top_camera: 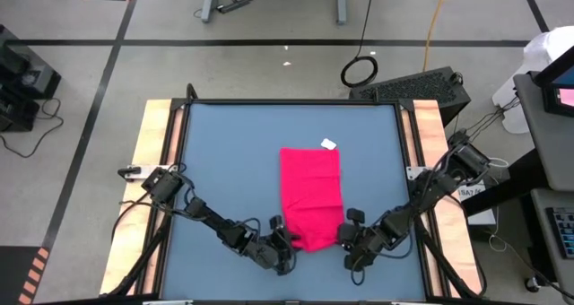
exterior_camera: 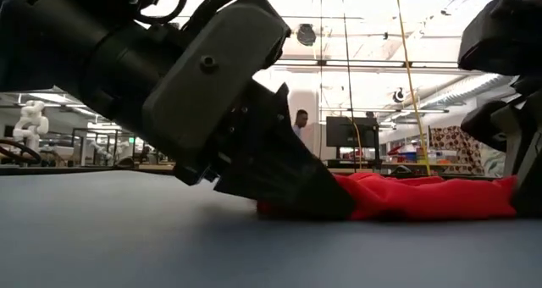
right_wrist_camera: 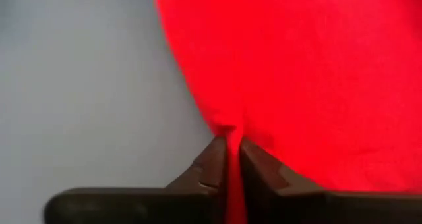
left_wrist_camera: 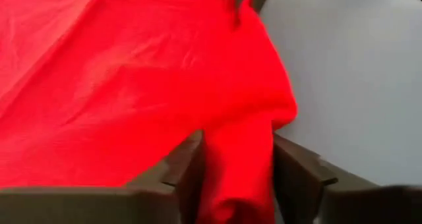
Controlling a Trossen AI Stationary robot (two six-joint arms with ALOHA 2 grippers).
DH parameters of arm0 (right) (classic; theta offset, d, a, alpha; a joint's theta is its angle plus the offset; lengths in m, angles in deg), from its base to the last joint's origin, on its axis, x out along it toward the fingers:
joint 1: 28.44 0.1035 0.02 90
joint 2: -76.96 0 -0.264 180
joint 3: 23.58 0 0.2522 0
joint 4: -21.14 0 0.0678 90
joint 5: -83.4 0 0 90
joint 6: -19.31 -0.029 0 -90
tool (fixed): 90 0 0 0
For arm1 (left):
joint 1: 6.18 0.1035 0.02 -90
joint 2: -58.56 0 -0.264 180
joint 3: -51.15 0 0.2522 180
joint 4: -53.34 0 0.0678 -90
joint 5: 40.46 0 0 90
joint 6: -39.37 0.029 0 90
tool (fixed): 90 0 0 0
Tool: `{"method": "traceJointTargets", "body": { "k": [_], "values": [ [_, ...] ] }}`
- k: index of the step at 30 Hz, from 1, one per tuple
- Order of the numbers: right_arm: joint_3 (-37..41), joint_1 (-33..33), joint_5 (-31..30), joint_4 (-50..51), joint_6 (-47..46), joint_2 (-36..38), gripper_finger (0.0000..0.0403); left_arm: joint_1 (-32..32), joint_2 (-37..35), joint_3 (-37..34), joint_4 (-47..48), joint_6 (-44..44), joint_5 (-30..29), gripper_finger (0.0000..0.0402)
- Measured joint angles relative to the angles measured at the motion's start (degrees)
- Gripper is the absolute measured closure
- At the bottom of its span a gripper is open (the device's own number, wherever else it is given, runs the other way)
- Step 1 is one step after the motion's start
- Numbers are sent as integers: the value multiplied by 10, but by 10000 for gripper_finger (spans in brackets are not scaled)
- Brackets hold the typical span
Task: Roll towel
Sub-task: Roll the red towel
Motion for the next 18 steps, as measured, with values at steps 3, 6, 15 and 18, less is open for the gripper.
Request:
{"method": "traceJointTargets", "body": {
  "k": [3,6,15,18],
  "values": [
    [0,13,0,7,28,16,342,1,-9,-1,10,-15,0,305],
    [0,34,-4,18,48,43,295,1,-14,-2,13,-45,12,369],
    [-1,113,-104,-34,139,38,162,14,-34,-2,11,-183,89,383],
    [-1,128,-136,-54,141,5,142,20,-44,-3,12,-203,97,392]
  ]
}}
